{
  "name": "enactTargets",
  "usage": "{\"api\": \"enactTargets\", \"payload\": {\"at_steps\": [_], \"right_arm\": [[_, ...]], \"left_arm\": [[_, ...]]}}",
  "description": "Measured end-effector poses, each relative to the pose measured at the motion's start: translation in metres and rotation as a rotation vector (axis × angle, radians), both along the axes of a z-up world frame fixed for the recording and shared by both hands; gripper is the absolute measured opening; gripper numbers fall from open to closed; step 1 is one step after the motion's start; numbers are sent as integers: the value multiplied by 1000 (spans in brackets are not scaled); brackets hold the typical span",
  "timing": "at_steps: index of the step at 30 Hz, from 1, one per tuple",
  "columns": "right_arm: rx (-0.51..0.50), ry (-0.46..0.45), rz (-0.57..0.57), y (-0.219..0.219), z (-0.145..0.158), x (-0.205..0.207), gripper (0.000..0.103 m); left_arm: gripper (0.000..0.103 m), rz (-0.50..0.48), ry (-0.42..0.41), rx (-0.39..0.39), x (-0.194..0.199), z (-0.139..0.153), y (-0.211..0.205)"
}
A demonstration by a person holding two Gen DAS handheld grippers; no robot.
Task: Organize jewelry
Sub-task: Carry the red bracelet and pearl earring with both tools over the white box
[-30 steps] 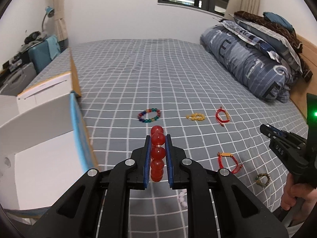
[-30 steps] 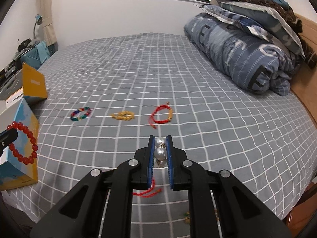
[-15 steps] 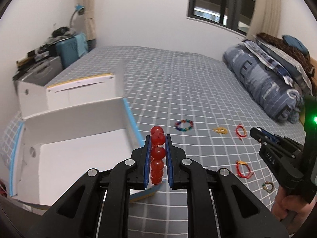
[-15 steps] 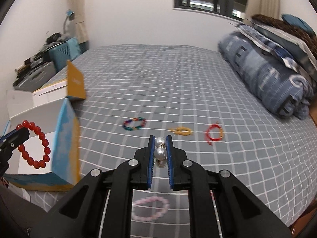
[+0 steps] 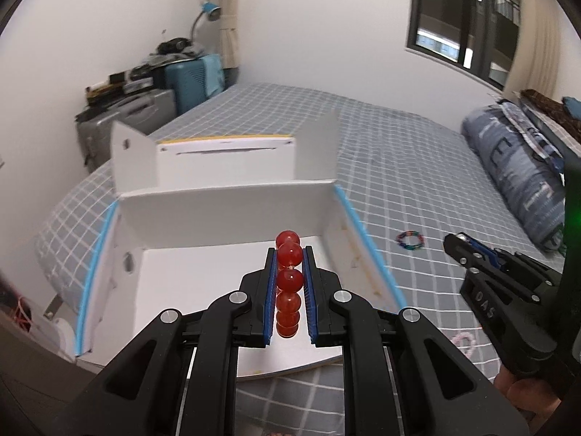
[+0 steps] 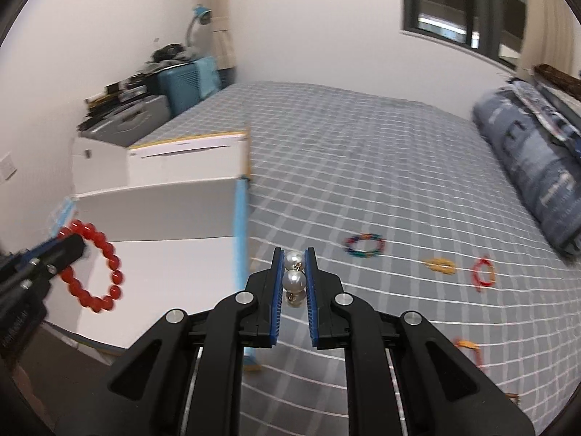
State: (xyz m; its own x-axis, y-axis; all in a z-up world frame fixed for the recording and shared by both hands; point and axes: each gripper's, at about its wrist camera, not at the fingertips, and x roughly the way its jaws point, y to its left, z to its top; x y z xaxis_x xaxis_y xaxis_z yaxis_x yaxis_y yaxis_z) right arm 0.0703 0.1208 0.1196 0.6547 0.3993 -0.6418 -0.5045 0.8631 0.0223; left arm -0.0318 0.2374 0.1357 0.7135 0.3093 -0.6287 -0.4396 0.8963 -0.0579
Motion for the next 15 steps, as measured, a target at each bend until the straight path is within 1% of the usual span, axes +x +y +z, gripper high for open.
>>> {"api": "enactTargets", "payload": {"at_steps": [3,8,11,15], "right_arm": [[6,10,58,32,-4,-7,11],[-10,51,125,77,-20,-10,11],[-31,95,152,100,-33,-7,11],[-46,142,150,117,-49,-2,11]], "left_arm": [[13,43,6,15,-9,-2,14],[13,91,30,2,-18,-12,43],[13,121,60,-9,-21,-24,60],[13,151,98,-26,-23,-43,80]]}}
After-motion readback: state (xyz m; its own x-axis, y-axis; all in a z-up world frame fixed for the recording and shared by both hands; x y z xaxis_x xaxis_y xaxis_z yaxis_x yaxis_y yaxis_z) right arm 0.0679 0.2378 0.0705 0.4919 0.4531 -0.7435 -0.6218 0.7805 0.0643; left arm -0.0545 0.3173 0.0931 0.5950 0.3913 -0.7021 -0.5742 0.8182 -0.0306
